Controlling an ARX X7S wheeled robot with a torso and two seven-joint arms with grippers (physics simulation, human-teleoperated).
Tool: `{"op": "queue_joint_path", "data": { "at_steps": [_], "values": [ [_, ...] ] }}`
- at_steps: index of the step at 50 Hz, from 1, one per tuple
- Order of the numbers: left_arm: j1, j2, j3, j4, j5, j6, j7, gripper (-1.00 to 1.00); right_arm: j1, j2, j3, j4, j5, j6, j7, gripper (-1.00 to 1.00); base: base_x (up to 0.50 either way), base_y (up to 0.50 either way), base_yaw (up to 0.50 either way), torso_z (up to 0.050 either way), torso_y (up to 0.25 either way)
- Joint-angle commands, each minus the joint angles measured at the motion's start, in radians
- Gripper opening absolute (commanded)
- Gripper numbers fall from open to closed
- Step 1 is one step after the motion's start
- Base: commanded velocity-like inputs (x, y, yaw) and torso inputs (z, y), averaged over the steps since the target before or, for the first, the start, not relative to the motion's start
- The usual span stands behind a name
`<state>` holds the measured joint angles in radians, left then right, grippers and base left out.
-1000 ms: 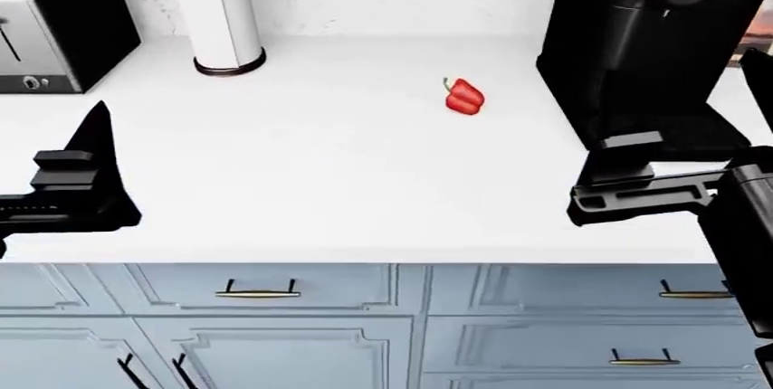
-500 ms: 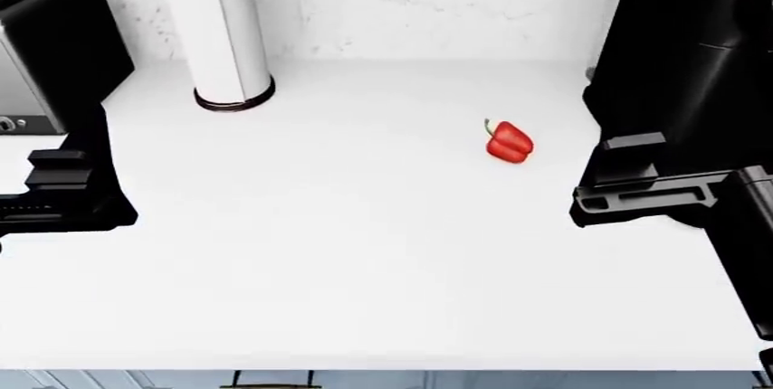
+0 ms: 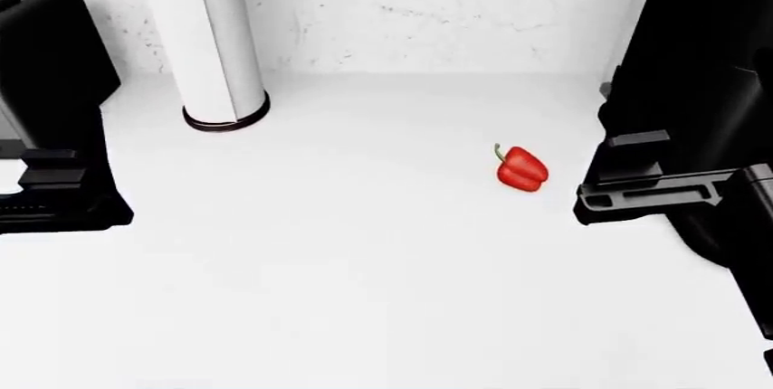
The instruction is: Pick the bell pepper from the counter and place it in the cabinet.
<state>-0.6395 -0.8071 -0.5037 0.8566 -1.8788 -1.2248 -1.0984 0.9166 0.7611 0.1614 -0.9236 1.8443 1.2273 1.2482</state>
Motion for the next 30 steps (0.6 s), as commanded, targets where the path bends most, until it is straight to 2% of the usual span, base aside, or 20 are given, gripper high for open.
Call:
{"op": "queue_joint_path", "data": {
  "at_steps": [1, 8, 17, 21, 30],
  "values": [
    [0.011, -0.001, -0.012, 0.000, 0.010, 0.002, 0.014, 1.00, 0.002, 0.013, -0.023, 0.011, 0.013, -0.013, 0.032, 1.00, 0.00, 0.00, 0.00, 0.000, 0.000],
    [0.010, 0.000, -0.004, -0.003, 0.016, 0.002, 0.020, 1.00, 0.127, -0.015, -0.232, 0.206, 0.046, 0.042, 0.044, 1.00, 0.00, 0.00, 0.00, 0.000, 0.000],
    [0.010, -0.008, 0.007, -0.005, 0.013, 0.007, 0.014, 1.00, 0.251, -0.120, -0.404, 0.534, -0.237, 0.188, -0.315, 1.00, 0.00, 0.00, 0.00, 0.000, 0.000],
    [0.009, -0.017, 0.007, -0.006, 0.009, 0.011, 0.010, 1.00, 0.245, -0.137, -0.432, 0.610, -0.256, 0.189, -0.392, 1.00, 0.00, 0.00, 0.00, 0.000, 0.000],
    [0.008, -0.005, 0.016, -0.012, 0.038, 0.005, 0.030, 1.00, 0.193, -0.136, -0.463, 0.666, -0.251, 0.181, -0.416, 1.00, 0.00, 0.00, 0.00, 0.000, 0.000]
  ]
}}
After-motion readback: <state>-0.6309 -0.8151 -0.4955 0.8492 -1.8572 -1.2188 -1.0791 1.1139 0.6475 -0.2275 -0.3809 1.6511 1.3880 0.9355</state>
